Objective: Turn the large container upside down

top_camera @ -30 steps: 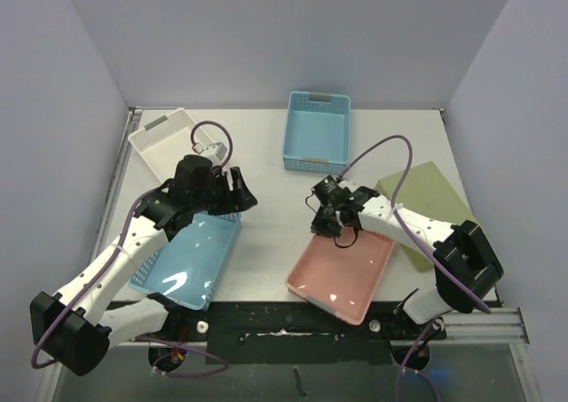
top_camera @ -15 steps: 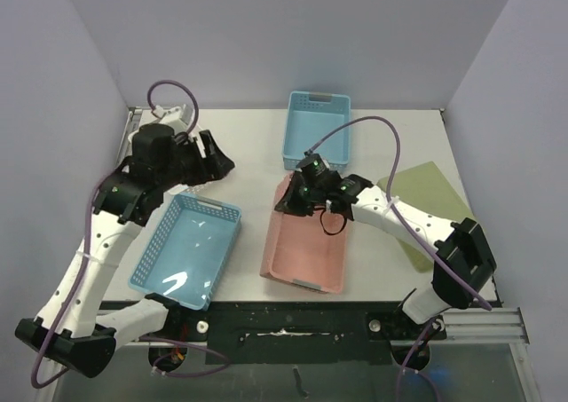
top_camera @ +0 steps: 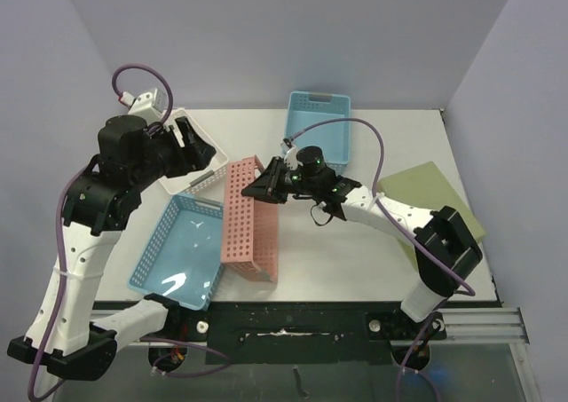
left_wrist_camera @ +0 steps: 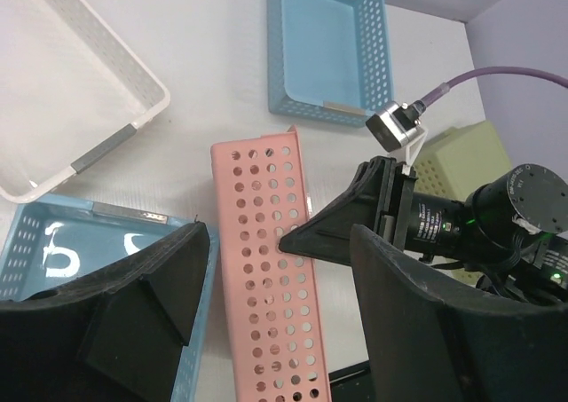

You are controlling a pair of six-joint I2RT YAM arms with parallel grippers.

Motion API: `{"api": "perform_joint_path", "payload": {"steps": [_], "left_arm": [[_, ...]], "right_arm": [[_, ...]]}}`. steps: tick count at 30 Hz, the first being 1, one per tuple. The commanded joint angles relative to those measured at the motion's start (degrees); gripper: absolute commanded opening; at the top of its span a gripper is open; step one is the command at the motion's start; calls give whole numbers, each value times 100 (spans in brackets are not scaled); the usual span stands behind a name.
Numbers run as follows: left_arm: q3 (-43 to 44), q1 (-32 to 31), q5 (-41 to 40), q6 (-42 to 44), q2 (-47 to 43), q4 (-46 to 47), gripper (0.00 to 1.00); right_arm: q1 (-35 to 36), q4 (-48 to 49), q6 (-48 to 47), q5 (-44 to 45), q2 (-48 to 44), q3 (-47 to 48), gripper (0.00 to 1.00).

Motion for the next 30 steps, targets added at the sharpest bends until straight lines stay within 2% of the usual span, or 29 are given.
{"api": "perform_joint_path", "payload": {"steps": [1, 3, 9, 11, 14, 20, 23, 26, 30], "left_arm": [[30, 34, 37, 69, 38, 45, 64], [-84, 39, 124, 31, 25, 154, 64], [-314, 47, 373, -49, 83, 362, 64], [-357, 48, 435, -52, 101, 401, 64], [-393, 48, 493, -39, 127, 424, 64], [-544, 48, 631, -34, 157, 505, 64], [-616, 48, 747, -51, 171, 566, 64], [-736, 48, 866, -77, 166, 664, 64], [-1125, 39, 1071, -144, 100, 889, 64]], "right_arm": [[-280, 2552, 969, -943, -128, -858, 0], [-436, 3291, 1248, -1107, -243, -1331, 0], [-882, 4256, 1419, -1627, -446, -2444, 0], [-1044, 4347, 1390, -1799, -515, -2787, 3], [-1328, 3952, 1051, -1898, -758, -3220, 9], [-2113, 2611, 43, -2119, -1310, -3809, 19], [-2554, 1267, -896, -2005, -1660, -3670, 24], [-2874, -438, -1794, -1535, -1957, -3273, 29], [-2977, -2220, -2740, -304, -2179, -2534, 53]]}}
